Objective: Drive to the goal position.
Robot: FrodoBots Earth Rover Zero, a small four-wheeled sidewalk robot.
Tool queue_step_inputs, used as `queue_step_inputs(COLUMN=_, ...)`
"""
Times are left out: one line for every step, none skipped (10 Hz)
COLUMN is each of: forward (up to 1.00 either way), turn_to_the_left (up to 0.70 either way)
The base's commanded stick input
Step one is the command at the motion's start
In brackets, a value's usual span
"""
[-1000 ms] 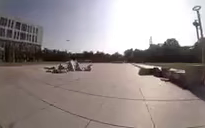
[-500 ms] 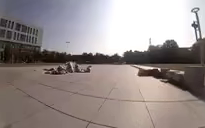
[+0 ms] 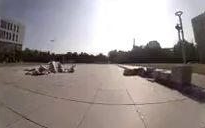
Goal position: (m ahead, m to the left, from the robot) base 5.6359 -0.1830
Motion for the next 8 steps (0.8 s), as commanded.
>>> queue_step_inputs(forward=0.04, turn_to_the_left=0.00)
queue_step_inputs(forward=0.17, turn_to_the_left=0.01)
queue_step_inputs(forward=0.59, turn_to_the_left=0.01)
queue_step_inputs(forward=0.70, turn_to_the_left=0.01)
queue_step_inputs(forward=0.70, turn_to_the_left=0.01)
queue_step_inputs(forward=0.70, turn_to_the_left=0.01)
queue_step_inputs(forward=0.70, turn_to_the_left=0.01)
queue_step_inputs(forward=0.70, turn_to_the_left=0.01)
